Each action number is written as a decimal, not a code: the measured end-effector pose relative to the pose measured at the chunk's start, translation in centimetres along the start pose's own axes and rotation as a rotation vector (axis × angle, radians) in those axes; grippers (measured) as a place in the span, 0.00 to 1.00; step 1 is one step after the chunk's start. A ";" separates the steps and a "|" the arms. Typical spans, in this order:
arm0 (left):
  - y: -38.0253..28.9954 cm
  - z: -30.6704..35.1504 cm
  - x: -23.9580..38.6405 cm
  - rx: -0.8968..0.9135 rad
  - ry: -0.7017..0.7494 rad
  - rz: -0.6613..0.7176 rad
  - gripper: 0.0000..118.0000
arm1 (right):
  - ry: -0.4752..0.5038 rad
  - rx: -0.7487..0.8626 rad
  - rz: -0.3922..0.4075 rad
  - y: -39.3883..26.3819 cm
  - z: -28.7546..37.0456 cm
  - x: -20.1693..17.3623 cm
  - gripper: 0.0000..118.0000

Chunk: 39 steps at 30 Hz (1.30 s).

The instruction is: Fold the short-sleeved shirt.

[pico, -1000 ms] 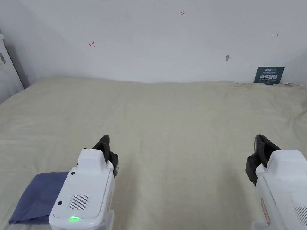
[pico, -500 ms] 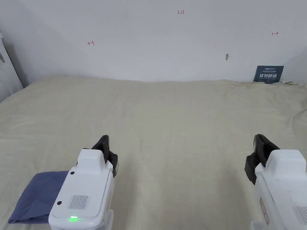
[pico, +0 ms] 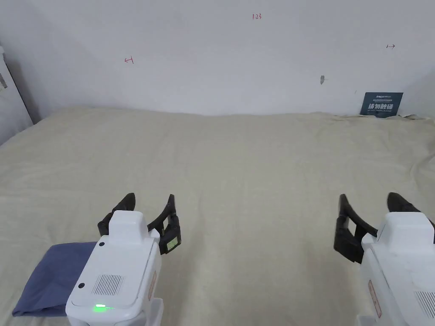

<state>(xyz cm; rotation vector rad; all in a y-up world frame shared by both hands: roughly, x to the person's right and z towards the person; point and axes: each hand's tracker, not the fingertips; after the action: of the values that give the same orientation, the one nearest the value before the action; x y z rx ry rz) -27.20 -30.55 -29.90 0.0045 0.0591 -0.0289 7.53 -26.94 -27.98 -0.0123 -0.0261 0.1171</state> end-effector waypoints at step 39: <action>0.3 0.2 0.3 0.025 0.001 -0.015 1.00 | 0.008 0.021 -0.009 0.2 0.4 0.1 0.94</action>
<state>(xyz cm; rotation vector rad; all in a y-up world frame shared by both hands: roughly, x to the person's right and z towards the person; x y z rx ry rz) -26.89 -30.31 -29.70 0.0295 0.0602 -0.0442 7.58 -26.70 -27.60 0.0083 -0.0172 0.1079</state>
